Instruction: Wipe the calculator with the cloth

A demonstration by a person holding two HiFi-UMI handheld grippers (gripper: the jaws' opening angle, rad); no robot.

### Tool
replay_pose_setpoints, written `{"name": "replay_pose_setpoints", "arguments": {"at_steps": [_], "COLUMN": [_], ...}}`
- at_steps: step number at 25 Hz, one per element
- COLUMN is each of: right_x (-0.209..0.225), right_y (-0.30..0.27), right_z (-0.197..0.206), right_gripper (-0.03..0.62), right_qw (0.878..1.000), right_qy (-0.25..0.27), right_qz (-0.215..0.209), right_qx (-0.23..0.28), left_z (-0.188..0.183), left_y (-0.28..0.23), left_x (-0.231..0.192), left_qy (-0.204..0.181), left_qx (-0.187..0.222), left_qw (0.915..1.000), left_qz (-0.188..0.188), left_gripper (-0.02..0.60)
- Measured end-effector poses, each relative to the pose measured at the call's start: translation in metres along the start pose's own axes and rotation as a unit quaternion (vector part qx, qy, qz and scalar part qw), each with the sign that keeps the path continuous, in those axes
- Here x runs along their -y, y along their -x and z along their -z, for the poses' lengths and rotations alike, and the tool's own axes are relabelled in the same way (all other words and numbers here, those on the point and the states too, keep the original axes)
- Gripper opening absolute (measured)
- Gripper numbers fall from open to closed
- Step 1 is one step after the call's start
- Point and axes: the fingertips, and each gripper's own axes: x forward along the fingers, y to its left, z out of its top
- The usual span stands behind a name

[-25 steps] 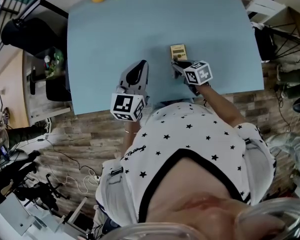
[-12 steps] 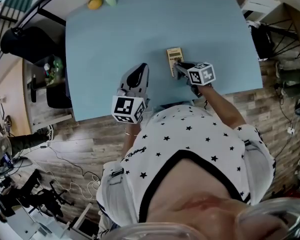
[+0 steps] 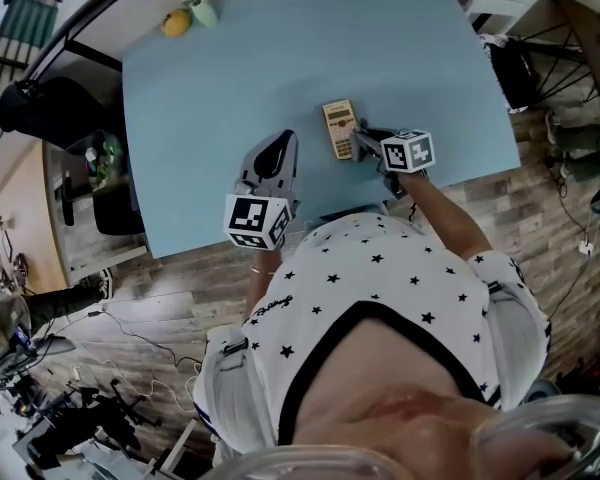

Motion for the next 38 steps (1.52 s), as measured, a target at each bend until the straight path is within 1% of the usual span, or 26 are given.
{"name": "replay_pose_setpoints", "arguments": {"at_steps": [4, 6, 8, 12, 16, 21, 24, 26, 31, 38], "right_x": [0.003, 0.002, -0.003, -0.010, -0.019, -0.045, -0.057, -0.059, -0.063, -0.067], "right_y": [0.003, 0.008, 0.015, 0.035, 0.060, 0.085, 0.091, 0.091, 0.092, 0.090], "right_z": [-0.003, -0.012, -0.027, -0.069, -0.109, -0.136, -0.143, -0.144, -0.146, -0.145], "right_gripper": [0.052, 0.052, 0.052, 0.052, 0.052, 0.052, 0.052, 0.051, 0.051, 0.046], "right_qw": [1.000, 0.999, 0.998, 0.992, 0.981, 0.966, 0.960, 0.959, 0.957, 0.960], "right_qy": [-0.021, -0.032, -0.029, 0.011, 0.055, 0.107, 0.132, 0.139, 0.137, 0.131], "right_qz": [0.000, -0.004, -0.005, 0.011, 0.030, 0.025, 0.020, 0.021, 0.018, 0.005], "right_qx": [0.014, 0.033, 0.060, 0.122, 0.183, 0.233, 0.245, 0.246, 0.254, 0.247], "left_z": [-0.001, -0.001, 0.001, 0.002, -0.003, -0.001, -0.001, -0.003, -0.006, -0.004], "left_y": [-0.002, -0.001, 0.000, 0.003, 0.010, 0.016, 0.017, 0.018, 0.018, 0.016], "left_x": [0.002, 0.001, -0.001, -0.007, -0.021, -0.028, -0.031, -0.032, -0.032, -0.034], "left_qy": [-0.001, -0.001, -0.001, -0.002, -0.008, -0.012, -0.013, -0.013, -0.016, -0.013], "left_qx": [0.000, 0.000, 0.000, -0.003, 0.000, -0.002, -0.004, -0.003, -0.001, -0.005], "left_qw": [1.0000, 1.0000, 1.0000, 0.9999, 0.9994, 0.9988, 0.9986, 0.9985, 0.9984, 0.9985], "left_qz": [0.002, 0.001, -0.003, -0.013, -0.033, -0.047, -0.051, -0.054, -0.054, -0.054], "left_gripper": [0.031, 0.031, 0.031, 0.031, 0.031, 0.031, 0.031, 0.031, 0.031, 0.031]}}
